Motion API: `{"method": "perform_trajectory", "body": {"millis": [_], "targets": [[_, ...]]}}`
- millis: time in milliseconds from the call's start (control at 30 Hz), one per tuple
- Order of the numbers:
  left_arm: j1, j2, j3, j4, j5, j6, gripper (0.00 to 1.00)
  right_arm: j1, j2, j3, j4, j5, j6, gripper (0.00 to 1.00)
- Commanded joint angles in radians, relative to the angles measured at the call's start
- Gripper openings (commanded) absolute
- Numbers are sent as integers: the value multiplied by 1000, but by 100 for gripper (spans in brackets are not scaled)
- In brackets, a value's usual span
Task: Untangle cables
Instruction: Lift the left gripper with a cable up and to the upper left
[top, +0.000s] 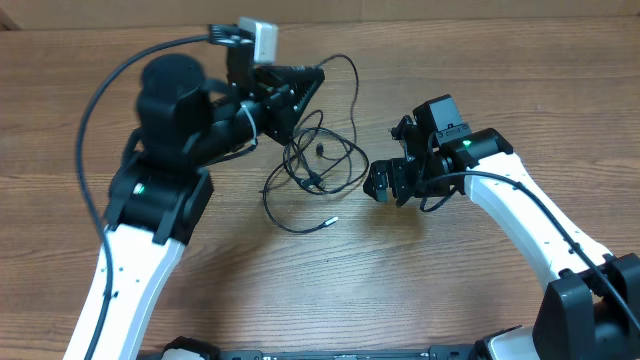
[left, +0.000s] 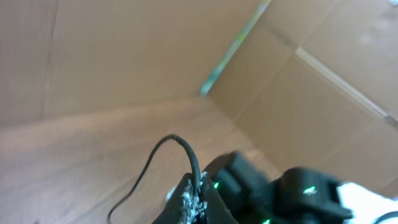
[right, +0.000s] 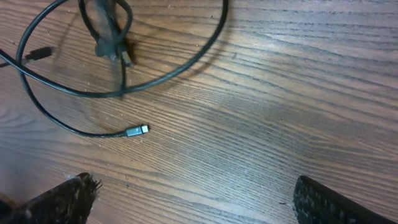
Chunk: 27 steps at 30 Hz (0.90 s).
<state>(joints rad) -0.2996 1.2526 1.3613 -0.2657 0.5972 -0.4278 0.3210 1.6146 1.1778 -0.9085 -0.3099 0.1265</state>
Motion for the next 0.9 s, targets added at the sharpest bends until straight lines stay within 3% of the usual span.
{"method": "perform_trajectory", "body": {"millis": [0, 200, 467, 600, 867], "targets": [[-2, -59, 16, 50, -5, -79, 4, -3, -19, 20, 6, 3, -5, 100], [-2, -122, 16, 163, -4, -157, 4, -3, -19, 20, 5, 3, -5, 100], [-2, -176, 16, 353, -14, -155, 4, -3, -19, 20, 6, 3, -5, 100], [-2, -173, 16, 338, -41, -143, 4, -3, -19, 20, 6, 3, -5, 100], [-2, -166, 16, 167, -172, -109, 4, -3, -19, 20, 5, 3, -5, 100]]}}
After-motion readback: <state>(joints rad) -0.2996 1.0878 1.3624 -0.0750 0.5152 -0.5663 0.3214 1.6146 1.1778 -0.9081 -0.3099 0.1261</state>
